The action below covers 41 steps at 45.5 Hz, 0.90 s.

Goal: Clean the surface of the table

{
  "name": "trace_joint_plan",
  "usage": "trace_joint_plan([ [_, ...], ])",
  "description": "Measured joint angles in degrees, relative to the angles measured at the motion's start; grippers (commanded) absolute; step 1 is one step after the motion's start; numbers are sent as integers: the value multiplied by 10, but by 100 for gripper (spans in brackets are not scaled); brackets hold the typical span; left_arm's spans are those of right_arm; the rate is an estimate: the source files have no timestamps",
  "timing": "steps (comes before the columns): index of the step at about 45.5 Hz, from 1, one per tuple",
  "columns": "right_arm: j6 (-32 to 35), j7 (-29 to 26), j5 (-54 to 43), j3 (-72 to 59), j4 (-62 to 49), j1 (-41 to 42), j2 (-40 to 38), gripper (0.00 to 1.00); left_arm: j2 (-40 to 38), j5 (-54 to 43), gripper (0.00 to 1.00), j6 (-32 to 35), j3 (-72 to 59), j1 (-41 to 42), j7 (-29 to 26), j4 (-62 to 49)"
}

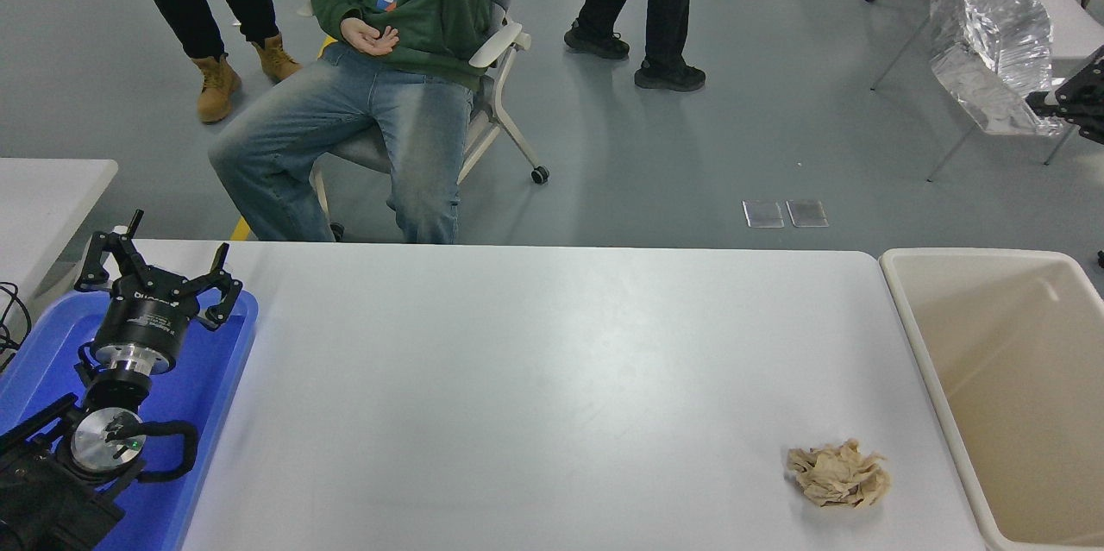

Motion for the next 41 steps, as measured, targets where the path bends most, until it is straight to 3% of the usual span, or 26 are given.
trace_joint_plan([
  [14, -97, -22, 30, 1, -32, -57, 2, 0, 0, 0, 100, 0, 0, 0, 0, 0],
  [41, -324, -127, 110, 2, -40, -212, 45, 0, 0, 0, 100, 0, 0, 0, 0, 0],
])
